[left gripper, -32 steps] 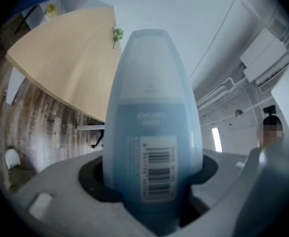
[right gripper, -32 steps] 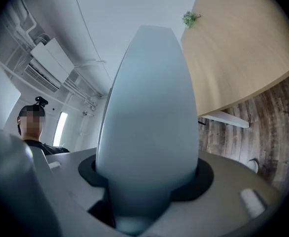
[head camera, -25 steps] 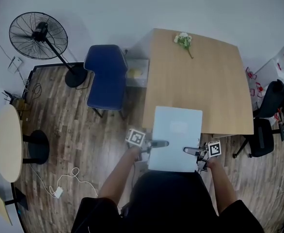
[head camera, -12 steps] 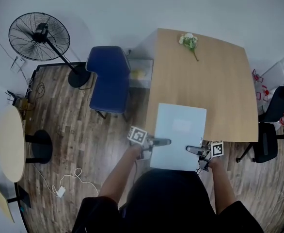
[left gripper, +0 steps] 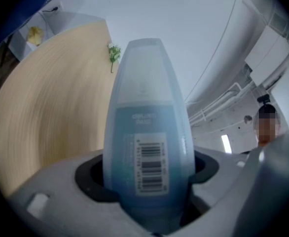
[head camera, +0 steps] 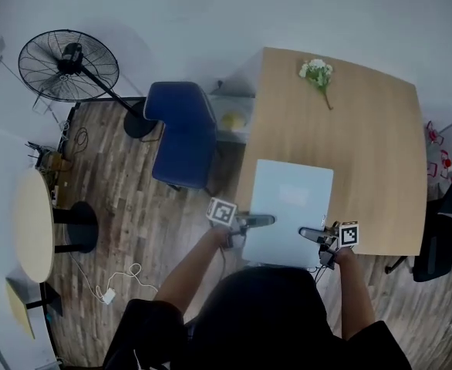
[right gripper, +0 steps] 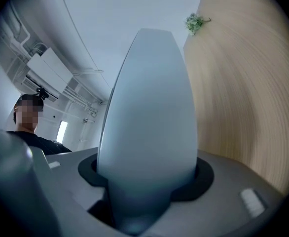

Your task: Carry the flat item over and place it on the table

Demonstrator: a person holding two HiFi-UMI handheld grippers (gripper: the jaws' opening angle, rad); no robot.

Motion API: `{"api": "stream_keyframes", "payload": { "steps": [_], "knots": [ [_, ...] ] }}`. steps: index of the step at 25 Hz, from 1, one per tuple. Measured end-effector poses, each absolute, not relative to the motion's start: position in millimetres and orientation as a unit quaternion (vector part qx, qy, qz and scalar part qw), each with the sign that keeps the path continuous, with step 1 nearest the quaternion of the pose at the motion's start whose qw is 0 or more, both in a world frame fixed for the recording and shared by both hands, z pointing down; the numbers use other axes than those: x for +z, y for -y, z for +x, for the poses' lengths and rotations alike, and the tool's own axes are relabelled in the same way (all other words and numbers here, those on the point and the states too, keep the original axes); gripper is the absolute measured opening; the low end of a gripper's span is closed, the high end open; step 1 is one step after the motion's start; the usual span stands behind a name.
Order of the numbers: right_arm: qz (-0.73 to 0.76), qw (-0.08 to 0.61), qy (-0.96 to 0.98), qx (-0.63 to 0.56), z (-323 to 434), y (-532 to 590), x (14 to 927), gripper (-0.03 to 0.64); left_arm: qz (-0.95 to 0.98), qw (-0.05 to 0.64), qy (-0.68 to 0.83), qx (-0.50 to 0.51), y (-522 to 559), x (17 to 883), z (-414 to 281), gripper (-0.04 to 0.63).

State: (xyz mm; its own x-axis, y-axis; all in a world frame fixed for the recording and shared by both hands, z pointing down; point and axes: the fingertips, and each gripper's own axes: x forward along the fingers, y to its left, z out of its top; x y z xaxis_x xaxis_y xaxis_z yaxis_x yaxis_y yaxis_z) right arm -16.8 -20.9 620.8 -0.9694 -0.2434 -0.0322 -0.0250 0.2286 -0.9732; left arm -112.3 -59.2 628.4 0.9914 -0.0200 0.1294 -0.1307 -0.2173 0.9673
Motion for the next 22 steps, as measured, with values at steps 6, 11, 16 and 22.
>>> {"api": "stream_keyframes", "payload": {
  "steps": [6, 11, 16, 22],
  "knots": [
    [-0.081, 0.1, -0.761, -0.636, 18.6, 91.3, 644.9, 0.295, 0.71, 0.704, 0.036, 0.001, 121.3, 629.3, -63.6, 0.359],
    [-0.065, 0.101, -0.755, -0.644, 35.0, 142.9, 654.4, 0.295, 0.744, 0.661, 0.081, 0.047, 176.5, 651.9, -55.5, 0.356],
    [-0.056, 0.083, -0.753, -0.65, 46.2, 179.0, 675.7, 0.291, 0.762, 0.641, 0.086, 0.034, 214.2, 667.2, -41.0, 0.356],
    [-0.066, 0.071, -0.746, -0.659, 45.9, 208.9, 692.4, 0.295, 0.759, 0.644, 0.086, 0.043, 246.2, 690.5, -40.0, 0.36]
  ]
}}
